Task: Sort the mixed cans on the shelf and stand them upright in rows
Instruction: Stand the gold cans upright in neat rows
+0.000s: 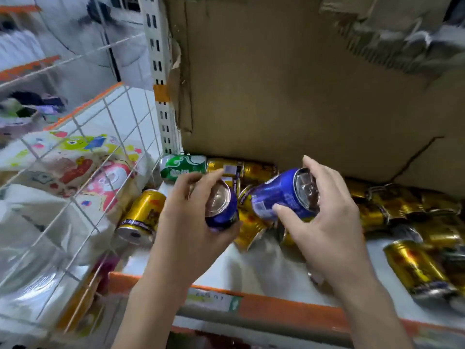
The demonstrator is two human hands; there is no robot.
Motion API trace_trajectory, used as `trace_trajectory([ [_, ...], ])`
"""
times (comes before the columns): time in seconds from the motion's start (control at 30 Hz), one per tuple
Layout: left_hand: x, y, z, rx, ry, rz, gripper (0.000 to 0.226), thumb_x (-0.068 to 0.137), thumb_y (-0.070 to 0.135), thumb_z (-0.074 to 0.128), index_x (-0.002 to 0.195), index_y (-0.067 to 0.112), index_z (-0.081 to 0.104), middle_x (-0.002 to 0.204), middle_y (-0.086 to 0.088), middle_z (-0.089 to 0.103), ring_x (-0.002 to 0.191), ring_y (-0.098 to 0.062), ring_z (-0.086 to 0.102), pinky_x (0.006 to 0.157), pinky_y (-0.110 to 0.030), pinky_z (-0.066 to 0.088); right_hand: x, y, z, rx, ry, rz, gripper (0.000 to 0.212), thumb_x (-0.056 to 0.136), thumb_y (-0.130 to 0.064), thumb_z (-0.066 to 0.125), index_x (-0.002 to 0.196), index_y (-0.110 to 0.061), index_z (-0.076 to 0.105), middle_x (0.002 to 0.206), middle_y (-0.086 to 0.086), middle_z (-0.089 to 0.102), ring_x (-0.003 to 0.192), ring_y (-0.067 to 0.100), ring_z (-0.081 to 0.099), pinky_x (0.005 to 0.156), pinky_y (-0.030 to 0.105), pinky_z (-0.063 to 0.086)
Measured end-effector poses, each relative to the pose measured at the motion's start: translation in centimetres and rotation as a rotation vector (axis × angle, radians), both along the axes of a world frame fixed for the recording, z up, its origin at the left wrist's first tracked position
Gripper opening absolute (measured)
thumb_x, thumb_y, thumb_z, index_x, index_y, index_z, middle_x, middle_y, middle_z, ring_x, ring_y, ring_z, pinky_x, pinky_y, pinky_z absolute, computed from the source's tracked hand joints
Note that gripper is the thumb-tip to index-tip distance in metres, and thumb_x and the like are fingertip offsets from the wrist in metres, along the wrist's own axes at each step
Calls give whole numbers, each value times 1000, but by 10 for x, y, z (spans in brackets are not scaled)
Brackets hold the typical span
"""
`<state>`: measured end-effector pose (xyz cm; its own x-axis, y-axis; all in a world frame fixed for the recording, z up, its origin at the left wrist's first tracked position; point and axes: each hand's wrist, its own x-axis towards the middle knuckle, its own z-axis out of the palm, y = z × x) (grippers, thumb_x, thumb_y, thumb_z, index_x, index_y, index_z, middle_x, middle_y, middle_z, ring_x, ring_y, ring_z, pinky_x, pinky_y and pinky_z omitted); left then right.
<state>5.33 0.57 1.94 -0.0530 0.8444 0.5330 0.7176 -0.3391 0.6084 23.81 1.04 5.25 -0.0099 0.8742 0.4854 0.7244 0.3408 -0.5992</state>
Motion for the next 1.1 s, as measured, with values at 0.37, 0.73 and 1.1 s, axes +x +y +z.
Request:
trace_trajectory([
  [0.37, 179, -43, 15, 83, 39, -491, 78, 61, 38, 76, 133, 25, 49, 124, 6, 49, 110, -14, 50, 92, -33, 47, 156, -106, -1, 14, 40, -406, 69, 73, -9, 77, 134, -12, 47, 122, -7, 40, 106, -8, 36, 76, -11, 26],
  [0.73, 397, -166, -13, 13, 155, -716, 79, 61, 42, 74, 133, 26, 45, 126, 3, 51, 111, -21, 54, 86, -41, 52, 358, -266, -29, -49, -91, -617, 71, 66, 1, 79, 131, -6, 50, 118, -3, 43, 109, -2, 37, 84, -13, 18],
  [1.1, 522, -194, -23, -49, 283, -827, 84, 60, 39, 83, 135, 27, 46, 125, 11, 50, 110, -9, 49, 86, -21, 42, 472, -311, -51, -106, -96, -731, 78, 54, 6, 84, 126, 0, 53, 116, 13, 56, 104, 14, 46, 84, -13, 16],
])
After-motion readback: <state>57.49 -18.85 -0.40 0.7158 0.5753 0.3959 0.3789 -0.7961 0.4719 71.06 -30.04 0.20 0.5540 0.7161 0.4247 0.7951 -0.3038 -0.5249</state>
